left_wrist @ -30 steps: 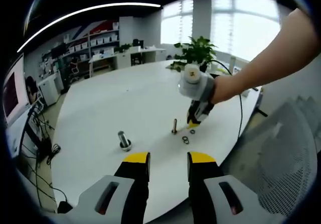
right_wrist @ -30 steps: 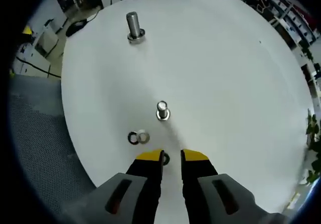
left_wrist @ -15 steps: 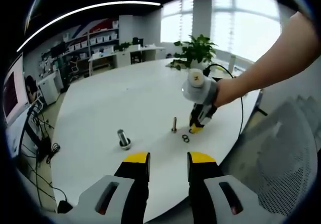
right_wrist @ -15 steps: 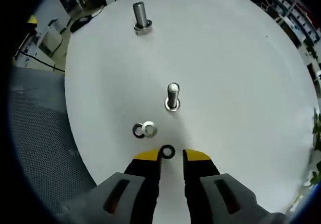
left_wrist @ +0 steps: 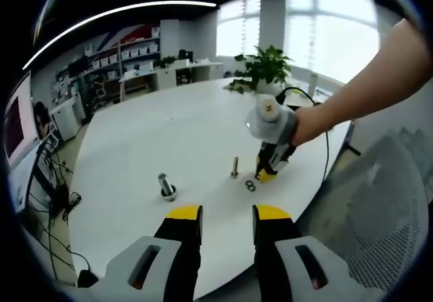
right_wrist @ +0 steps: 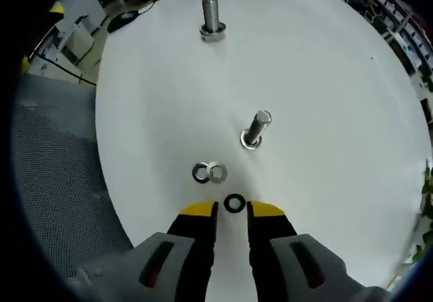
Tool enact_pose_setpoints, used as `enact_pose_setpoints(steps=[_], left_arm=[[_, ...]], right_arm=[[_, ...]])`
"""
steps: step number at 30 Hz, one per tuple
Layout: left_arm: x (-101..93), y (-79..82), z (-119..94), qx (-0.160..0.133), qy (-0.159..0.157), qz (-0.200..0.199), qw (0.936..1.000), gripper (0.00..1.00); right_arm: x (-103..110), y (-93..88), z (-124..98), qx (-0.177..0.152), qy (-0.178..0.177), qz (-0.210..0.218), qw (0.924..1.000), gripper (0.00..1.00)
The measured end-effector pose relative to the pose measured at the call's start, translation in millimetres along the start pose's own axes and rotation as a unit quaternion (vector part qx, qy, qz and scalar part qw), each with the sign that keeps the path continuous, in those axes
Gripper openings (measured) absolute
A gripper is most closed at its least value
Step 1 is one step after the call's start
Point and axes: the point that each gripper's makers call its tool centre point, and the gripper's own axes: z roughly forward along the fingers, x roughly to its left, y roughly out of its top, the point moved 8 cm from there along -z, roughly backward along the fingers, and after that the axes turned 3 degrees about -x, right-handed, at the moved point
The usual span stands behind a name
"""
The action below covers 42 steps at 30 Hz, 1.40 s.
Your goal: Place the washer onto the threaded stud by aligning its center hole with the stud, sliding it down to the base, and recovering from edge contact or off-axis alignment until the washer reaches the visible bottom stop.
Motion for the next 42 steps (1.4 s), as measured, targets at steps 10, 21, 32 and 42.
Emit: enact_pose_setpoints(steps=[10, 21, 32, 42], left_arm=[[-0.5, -0.8, 0, 0.003, 0.0, 0.003, 1.0, 0.27], [-0.8, -1.1, 1, 0.006, 0.001, 0.005, 1.0, 0.27], [-0.1, -1.4, 0, 0.006, 0.003, 0.007, 1.0, 0.27], [-1.5, -0.8, 1, 0.006, -0.003, 0.009, 0.9999, 0.27]], right_arm=[[-5, 0.8, 1, 0.001, 0.006, -0.01, 0.9999, 0.15], [0, 15.8, 5, 0.088, -0.02, -0.019, 0.9957, 0.15], [2, 8.8, 1, 0.045, -0.029, -0.014, 0.9985, 0.14], [-2, 5.8, -14, -0.011, -0.034, 0.051, 0.9981, 0.13]])
